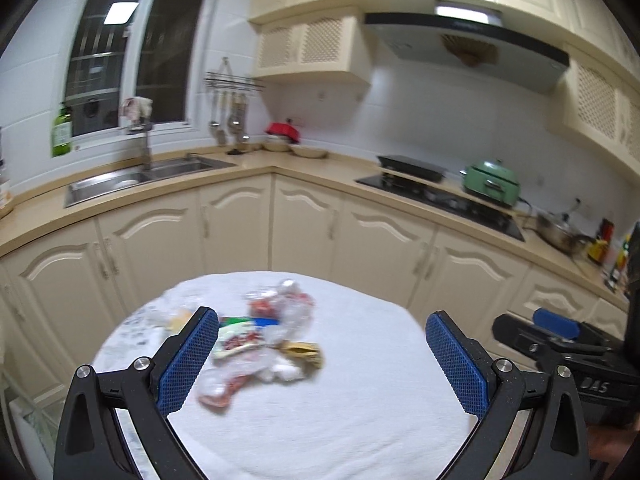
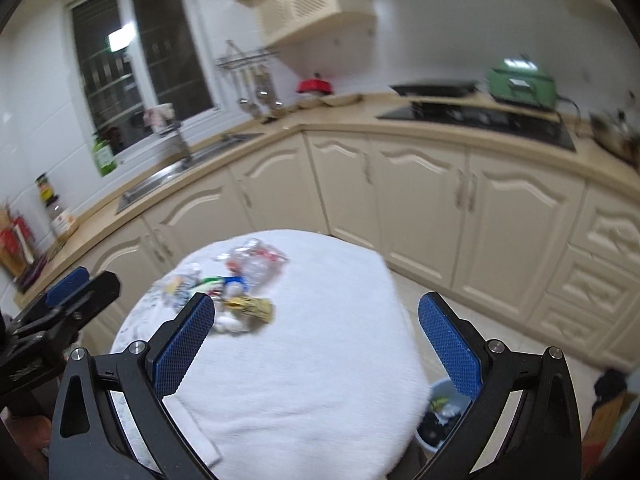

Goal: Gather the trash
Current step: 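Return both open tools to the table above the remaining trash, then grasp the clear bag with the left tool while the right tool grasps the yellow wrapper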

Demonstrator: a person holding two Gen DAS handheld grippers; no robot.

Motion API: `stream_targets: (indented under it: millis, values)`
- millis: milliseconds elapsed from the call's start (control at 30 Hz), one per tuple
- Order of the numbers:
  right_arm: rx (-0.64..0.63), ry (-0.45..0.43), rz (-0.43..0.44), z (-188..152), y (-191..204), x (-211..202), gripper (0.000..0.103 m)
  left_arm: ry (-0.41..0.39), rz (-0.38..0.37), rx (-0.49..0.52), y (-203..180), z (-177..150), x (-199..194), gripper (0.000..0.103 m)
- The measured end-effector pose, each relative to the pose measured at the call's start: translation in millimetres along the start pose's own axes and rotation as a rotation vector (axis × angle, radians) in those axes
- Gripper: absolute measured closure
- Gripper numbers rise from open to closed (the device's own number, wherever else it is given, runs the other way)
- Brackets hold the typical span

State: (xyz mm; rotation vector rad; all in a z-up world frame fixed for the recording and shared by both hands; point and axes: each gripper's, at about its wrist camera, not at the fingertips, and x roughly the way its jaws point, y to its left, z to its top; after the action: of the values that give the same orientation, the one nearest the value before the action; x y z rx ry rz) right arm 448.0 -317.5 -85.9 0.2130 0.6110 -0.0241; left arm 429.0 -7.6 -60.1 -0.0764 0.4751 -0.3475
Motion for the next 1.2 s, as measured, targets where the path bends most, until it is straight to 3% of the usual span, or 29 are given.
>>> stream_targets:
  millis: [333, 500, 867, 1200]
  values:
    - [-0.139, -0.014, 0.058, 2.8, 63.8, 10.7, 0.000, -0.009, 0.094, -0.056, 32.2, -16.0, -30.6, 0.001]
    - [-0.175, 0.028, 0.068, -4.4, 75.4, 31.6, 0.000, 0.033, 0.120, -0.090, 48.7, -24.5, -18.6, 0.001]
    - [-0.163, 0.189, 0.063, -23.6, 62.8, 107.2, 0.000, 0.191, 0.124, -0.089, 78.6, -8.4, 80.5, 0.001]
    - [-0.141, 0.321, 0.100, -37.8, 50.8, 179.4, 0.002, 0.344, 0.121, -0.035, 84.5, -17.7, 181.2, 0.001]
